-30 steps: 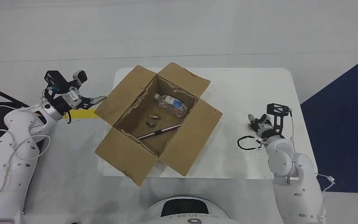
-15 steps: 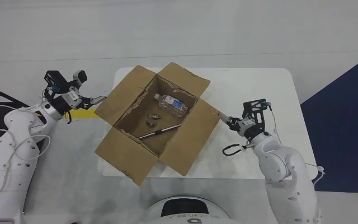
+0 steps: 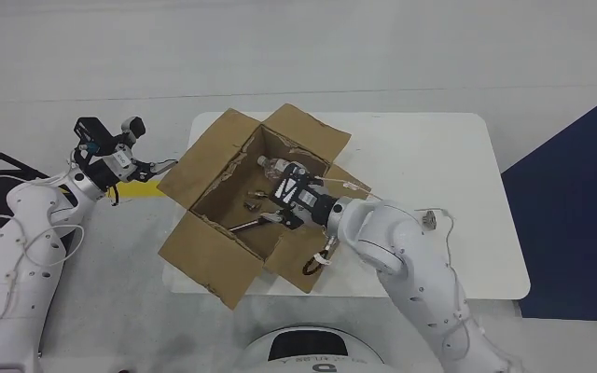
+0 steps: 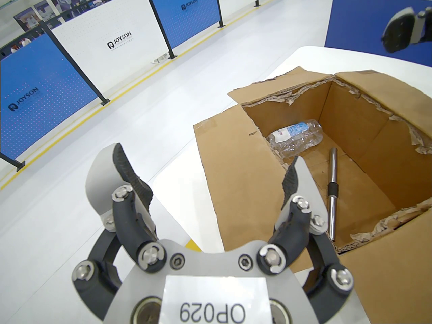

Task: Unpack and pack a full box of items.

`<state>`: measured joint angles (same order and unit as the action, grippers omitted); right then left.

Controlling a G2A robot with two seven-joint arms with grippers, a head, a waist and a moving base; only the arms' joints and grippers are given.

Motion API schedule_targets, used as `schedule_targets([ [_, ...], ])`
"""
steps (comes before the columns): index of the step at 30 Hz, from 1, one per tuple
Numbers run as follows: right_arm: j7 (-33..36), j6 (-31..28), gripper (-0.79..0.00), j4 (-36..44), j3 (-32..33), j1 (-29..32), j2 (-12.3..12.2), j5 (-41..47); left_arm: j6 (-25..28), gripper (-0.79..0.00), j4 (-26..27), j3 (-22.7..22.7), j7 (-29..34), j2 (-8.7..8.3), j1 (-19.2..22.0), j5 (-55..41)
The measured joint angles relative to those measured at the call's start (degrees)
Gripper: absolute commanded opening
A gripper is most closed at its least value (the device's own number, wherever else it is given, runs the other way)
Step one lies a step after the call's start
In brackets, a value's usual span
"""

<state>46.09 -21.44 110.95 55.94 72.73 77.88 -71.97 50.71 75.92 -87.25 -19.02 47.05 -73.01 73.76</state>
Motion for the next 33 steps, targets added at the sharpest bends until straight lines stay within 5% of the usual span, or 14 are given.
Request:
schedule_targets([
  [7, 0.4, 1.1, 0.0, -1.6, -2.4, -1.6, 0.3, -1.3, 0.0, 0.0, 0.0, 0.0, 0.0, 0.0, 0.0, 0.0],
  [12, 5.1, 3.5, 0.0, -9.1, -10.0, -7.7, 2.1, -4.7, 0.0, 0.0, 0.0, 0.0, 0.0, 0.0, 0.0, 0.0],
  [15, 5.2, 4.5, -0.286, -15.7, -14.0, -12.3, 3.6, -3.4, 0.0, 0.0, 0.0, 0.0, 0.0, 0.0, 0.0, 0.0],
  [17, 4.8, 5.1, -0.394, -21.0, -17.1, -16.0, 5.2, -1.8, 0.0, 0.0, 0.0, 0.0, 0.0, 0.0, 0.0, 0.0],
  [33, -1.4, 5.3, -0.419, -62.1, -32.0, -36.4, 19.0, 5.6, 0.0, 0.0, 0.0, 0.0, 0.0, 0.0, 0.0, 0.0],
])
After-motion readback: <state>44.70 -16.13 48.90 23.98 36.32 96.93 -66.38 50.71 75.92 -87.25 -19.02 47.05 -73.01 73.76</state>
